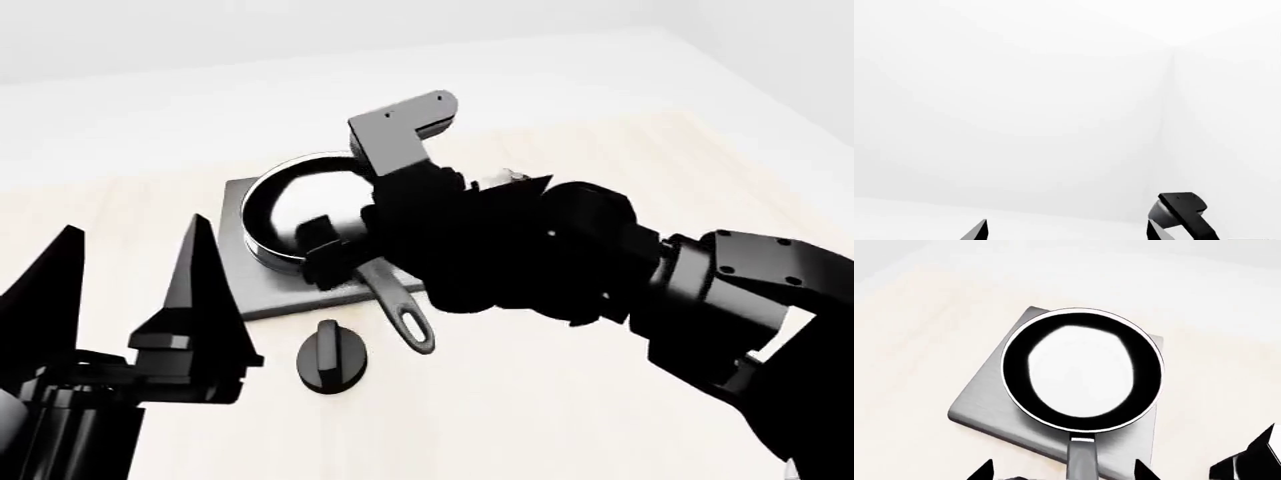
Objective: Put the frying pan on the stove.
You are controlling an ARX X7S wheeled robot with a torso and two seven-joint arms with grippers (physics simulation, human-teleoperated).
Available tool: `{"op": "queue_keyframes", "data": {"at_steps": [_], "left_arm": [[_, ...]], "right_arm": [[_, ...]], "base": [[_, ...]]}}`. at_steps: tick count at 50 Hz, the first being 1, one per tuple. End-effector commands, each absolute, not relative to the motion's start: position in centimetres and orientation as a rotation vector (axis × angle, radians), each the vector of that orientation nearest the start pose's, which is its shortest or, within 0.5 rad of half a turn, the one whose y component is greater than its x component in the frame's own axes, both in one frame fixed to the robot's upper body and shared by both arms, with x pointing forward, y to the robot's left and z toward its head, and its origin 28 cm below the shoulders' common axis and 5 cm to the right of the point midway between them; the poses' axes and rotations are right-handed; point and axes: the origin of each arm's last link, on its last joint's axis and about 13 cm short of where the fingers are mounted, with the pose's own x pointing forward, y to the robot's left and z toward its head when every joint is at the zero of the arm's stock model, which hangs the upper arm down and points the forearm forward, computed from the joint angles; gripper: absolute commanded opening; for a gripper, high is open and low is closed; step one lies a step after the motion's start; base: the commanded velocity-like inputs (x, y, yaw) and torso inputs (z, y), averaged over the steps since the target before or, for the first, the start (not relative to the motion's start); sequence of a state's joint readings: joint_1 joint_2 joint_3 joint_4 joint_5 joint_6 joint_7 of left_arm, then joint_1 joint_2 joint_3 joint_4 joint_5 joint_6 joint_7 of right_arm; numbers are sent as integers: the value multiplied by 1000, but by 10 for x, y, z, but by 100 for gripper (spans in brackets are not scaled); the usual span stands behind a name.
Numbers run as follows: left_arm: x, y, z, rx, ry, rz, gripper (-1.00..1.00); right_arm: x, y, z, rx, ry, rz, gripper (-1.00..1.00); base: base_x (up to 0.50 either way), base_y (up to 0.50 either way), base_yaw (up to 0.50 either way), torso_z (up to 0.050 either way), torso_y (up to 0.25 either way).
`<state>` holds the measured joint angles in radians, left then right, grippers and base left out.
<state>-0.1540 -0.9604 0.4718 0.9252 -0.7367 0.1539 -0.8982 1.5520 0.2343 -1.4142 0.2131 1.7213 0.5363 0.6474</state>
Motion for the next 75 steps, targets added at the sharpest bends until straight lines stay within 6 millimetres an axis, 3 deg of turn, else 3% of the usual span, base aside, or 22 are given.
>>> {"op": "queue_keyframes", "data": {"at_steps": [1,14,25,30,35,51,65,75], "left_arm": [[141,222,197,-239,-472,-110,100],[139,217,196,-230,-469,-131,100],[139,215,195,-227,-467,-140,100],[139,213,193,-223,-464,-151,100],[138,210,192,-216,-461,-162,100],[137,204,187,-195,-452,-194,100],[137,201,184,-184,-441,-202,100],[145,225,193,-198,-475,-84,100]], "right_arm": [[291,6,253,-90,175,391,100],[247,-6,227,-132,-66,306,100],[227,-16,196,-135,-155,281,100],[217,-25,181,-311,-231,156,100],[208,-30,172,-357,-267,96,100],[194,-53,162,-341,-299,-29,100],[193,-55,159,-336,-289,-33,100],[181,-79,172,-317,-307,-154,100]], "base": [[0,0,0,0,0],[0,0,0,0,0],[0,0,0,0,0],[0,0,0,0,0],[0,0,0,0,0],[0,0,0,0,0],[0,0,0,0,0],[0,0,0,0,0]]}}
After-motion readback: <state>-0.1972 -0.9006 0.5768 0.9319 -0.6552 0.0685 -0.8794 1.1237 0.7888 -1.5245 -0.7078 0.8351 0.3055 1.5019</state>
